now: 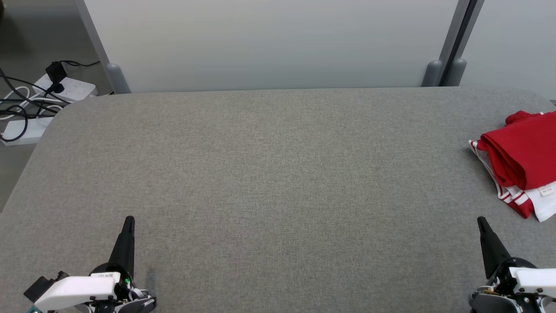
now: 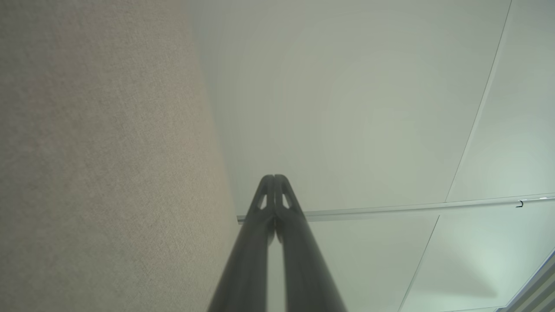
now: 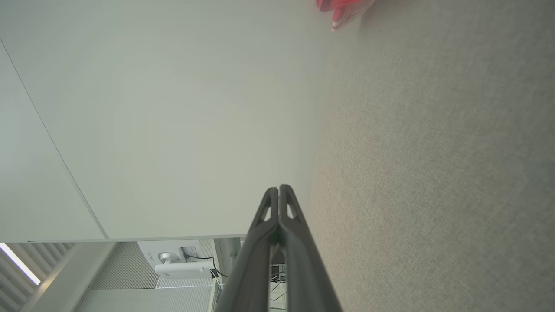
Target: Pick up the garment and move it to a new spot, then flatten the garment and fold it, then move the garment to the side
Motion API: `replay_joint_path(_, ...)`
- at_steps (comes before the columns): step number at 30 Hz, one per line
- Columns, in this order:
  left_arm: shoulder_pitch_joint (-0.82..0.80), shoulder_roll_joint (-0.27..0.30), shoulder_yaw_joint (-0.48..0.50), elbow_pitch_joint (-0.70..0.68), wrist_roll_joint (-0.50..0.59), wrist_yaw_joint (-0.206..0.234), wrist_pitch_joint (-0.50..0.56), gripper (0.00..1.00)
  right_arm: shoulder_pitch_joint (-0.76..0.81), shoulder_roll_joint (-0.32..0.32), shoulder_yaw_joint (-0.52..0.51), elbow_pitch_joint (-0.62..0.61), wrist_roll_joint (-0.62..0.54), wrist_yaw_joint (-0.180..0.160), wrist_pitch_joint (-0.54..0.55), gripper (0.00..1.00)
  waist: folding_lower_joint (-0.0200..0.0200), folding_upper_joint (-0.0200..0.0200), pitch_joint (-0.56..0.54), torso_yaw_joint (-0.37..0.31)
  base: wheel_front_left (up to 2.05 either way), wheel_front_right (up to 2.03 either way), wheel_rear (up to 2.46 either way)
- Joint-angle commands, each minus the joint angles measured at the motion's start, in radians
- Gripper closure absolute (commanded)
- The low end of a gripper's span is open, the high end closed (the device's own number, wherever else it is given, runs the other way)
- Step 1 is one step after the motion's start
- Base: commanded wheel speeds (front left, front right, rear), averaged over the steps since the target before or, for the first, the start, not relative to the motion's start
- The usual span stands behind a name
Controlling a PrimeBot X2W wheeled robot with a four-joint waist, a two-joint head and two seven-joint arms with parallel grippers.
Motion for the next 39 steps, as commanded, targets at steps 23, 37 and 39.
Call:
replay_joint_path(23,-0.055,0.008,0.033,-0.023,-0.004,-0.008,0.006,1.00,-0.045,-0.011,0.015,-0.027,0.011,0.004,0.007,1.00,0.0000,0.0000,0.000,0.000,0.00,0.00,0.00)
replay_joint_path(37,-0.055,0.008,0.033,-0.023,-0.004,-0.008,0.006,1.00,-0.045,-0.011,0.015,-0.027,0.011,0.004,0.007,1.00,0.0000,0.0000,0.000,0.000,0.00,0.00,0.00)
replay_joint_path(39,-0.055,0.008,0.033,-0.023,-0.004,-0.008,0.006,1.00,-0.045,-0.011,0.015,-0.027,0.011,0.004,0.007,1.00,0.0000,0.0000,0.000,0.000,0.00,0.00,0.00)
